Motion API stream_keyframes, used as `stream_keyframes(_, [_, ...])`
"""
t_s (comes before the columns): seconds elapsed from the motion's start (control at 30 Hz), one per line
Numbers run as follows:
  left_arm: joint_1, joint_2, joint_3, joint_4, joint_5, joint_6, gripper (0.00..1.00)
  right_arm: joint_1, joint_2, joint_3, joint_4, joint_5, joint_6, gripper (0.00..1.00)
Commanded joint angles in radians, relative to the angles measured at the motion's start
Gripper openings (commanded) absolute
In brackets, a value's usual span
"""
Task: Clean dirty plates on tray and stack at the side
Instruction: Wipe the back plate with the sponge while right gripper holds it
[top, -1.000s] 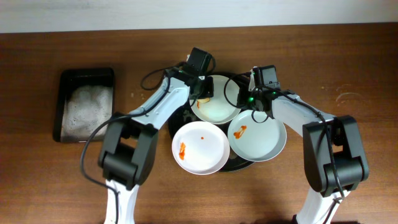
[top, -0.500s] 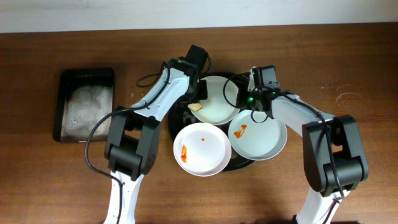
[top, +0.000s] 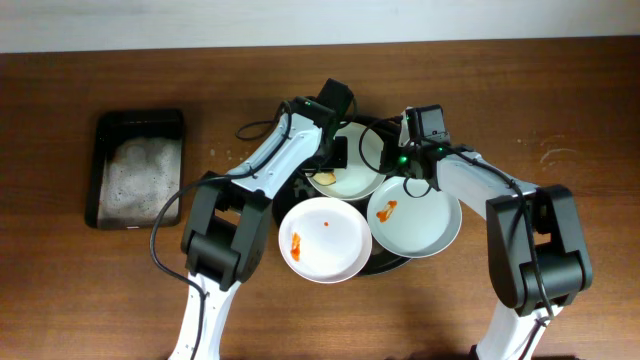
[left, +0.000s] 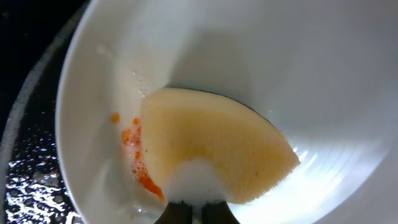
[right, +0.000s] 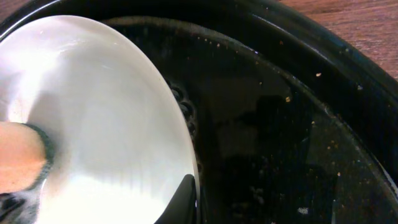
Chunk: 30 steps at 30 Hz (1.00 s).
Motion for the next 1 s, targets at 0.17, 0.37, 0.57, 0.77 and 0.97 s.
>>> stream_keyframes(0.17, [0.062,0.062,-0.023,-0.02,-0.133,0.032,0.0,-0.004,0.009,0.024,-0.004,0.011,-0.004,0.04])
stream_keyframes(0.37, [0.036,0.062,-0.023,-0.01,-0.133,0.05,0.0,-0.004,0.016,0.024,-0.012,-0.058,-0.004,0.37])
stream_keyframes(0.57, [0.032,0.062,-0.023,-0.002,-0.132,0.05,0.0,-0.004,0.048,0.024,0.009,-0.085,-0.004,0.15])
stream_keyframes(0.77, [0.033,0.062,-0.02,-0.003,-0.131,0.053,0.0,-0.005,-0.001,0.054,-0.022,-0.068,-0.007,0.04])
stream_keyframes(0.97, [0.033,0.062,0.034,-0.023,-0.086,0.103,0.0,-0.003,-0.133,0.133,-0.214,0.144,-0.102,0.04])
